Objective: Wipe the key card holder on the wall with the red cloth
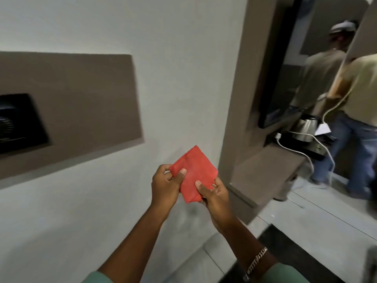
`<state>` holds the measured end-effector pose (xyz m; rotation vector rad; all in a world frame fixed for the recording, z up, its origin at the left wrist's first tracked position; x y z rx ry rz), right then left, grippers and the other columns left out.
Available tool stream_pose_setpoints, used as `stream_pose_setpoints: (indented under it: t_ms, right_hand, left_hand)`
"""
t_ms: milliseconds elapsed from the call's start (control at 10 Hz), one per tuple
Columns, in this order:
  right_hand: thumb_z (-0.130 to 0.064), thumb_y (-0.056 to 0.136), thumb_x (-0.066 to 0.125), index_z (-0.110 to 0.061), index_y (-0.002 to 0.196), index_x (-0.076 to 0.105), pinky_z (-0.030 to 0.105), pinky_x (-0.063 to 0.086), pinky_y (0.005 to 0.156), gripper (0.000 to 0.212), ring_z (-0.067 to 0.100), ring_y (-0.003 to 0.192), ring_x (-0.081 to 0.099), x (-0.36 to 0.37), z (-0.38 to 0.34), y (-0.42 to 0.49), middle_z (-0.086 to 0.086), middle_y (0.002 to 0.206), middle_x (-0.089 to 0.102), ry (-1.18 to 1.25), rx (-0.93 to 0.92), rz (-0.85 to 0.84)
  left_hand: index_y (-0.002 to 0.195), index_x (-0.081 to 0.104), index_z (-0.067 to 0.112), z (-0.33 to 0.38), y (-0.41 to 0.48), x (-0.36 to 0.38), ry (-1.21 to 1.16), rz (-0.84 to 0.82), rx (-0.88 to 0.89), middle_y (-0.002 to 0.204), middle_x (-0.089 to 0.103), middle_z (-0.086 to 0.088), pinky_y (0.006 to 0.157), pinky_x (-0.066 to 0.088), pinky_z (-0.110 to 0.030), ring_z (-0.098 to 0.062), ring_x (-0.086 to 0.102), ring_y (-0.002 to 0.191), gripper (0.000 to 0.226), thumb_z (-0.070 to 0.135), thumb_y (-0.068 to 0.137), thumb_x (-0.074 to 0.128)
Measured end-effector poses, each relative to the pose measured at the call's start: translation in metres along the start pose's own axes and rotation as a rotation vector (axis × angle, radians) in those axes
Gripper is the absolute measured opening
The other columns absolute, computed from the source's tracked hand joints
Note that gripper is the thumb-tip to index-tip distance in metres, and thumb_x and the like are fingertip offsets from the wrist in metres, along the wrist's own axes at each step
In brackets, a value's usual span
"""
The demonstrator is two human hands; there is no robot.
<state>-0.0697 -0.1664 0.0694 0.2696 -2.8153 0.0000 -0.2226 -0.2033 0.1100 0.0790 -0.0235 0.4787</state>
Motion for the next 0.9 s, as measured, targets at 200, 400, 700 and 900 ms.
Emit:
stream_pose_setpoints:
  t_ms: [200,400,700,900]
  right_hand:
    - [-0.004,0.09,0.065,-0.018,0.108,0.063,0.032,0.062,0.062,0.023,0.015,0.082,0.076,-0.165,0.027,0.075,0.008,0.096,0.073,-0.185,0.043,0.218]
    - [-0.021,0.091,0.066,-0.016,0.099,0.065,0.034,0.063,0.064,0.009,0.031,0.082,0.071,-0.274,0.069,0.155,0.003,0.085,0.071,-0.447,0.131,0.375]
    - [-0.031,0.087,0.07,-0.011,0.091,0.065,0.051,0.058,0.09,0.021,0.034,0.092,0.07,-0.297,0.101,0.217,0.012,0.092,0.071,-0.629,0.32,0.465]
    - [-0.039,0.087,0.066,-0.002,0.122,0.053,0.044,0.048,0.099,0.053,0.036,0.111,0.058,-0.267,0.062,0.193,0.02,0.122,0.06,-1.048,0.178,0.476]
  left_hand:
    - [0.09,0.074,0.01,-0.104,0.049,0.159,-0.08,-0.046,-0.252,0.081,0.073,-0.016,0.071,0.063,-0.052,-0.035,0.073,0.077,0.025,0.023,0.069,0.077]
    - [0.143,0.039,0.002,-0.192,0.086,0.267,-0.263,-0.192,-0.492,0.133,0.058,-0.02,0.094,0.055,-0.045,-0.029,0.065,0.107,0.056,-0.006,0.09,0.056]
    - [0.15,0.028,0.007,-0.251,0.121,0.296,-0.256,-0.308,-0.575,0.147,0.048,-0.014,0.115,0.035,-0.048,-0.03,0.048,0.132,0.063,-0.001,0.093,0.052]
    - [0.149,0.033,0.013,-0.193,0.128,0.248,0.218,-0.252,-0.27,0.154,0.04,-0.01,0.115,0.035,-0.039,-0.026,0.041,0.139,0.061,0.016,0.094,0.057]
Point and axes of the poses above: each hand's wrist, its own y-axis towards the middle knuckle, its own x-axis out of the palm, z = x × y, the point moved 6 cm from there along y, towards the middle knuckle
